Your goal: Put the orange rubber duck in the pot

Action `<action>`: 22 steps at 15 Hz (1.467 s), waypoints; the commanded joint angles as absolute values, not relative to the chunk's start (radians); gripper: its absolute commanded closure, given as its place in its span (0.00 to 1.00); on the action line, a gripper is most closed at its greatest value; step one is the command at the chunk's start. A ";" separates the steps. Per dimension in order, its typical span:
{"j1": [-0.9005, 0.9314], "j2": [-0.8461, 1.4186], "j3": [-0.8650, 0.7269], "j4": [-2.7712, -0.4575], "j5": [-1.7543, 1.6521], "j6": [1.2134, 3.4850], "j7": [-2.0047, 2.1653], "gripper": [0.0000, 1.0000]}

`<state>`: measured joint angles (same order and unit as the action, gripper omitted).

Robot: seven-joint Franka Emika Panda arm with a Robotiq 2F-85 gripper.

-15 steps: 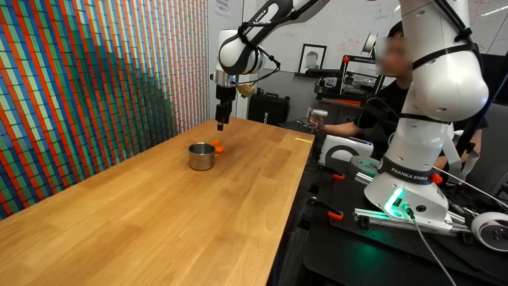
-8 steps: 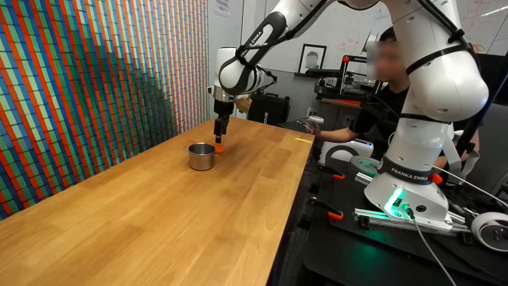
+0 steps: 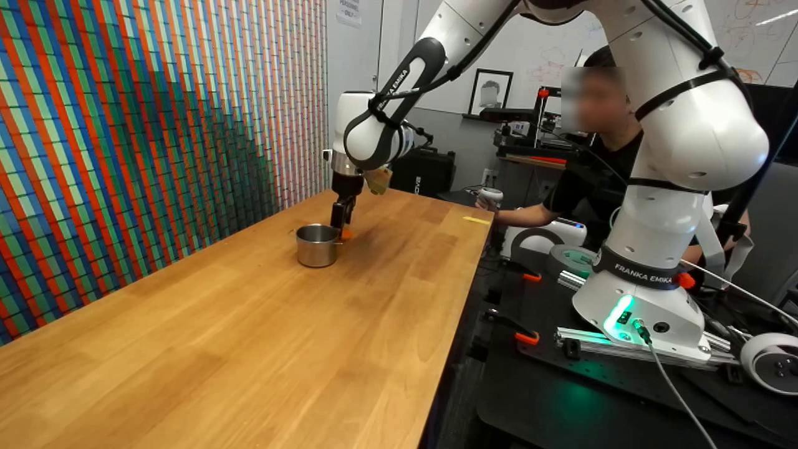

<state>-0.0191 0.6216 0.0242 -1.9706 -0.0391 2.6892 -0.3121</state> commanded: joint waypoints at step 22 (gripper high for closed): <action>-0.066 0.519 0.100 -1.832 0.013 2.422 -0.272 0.83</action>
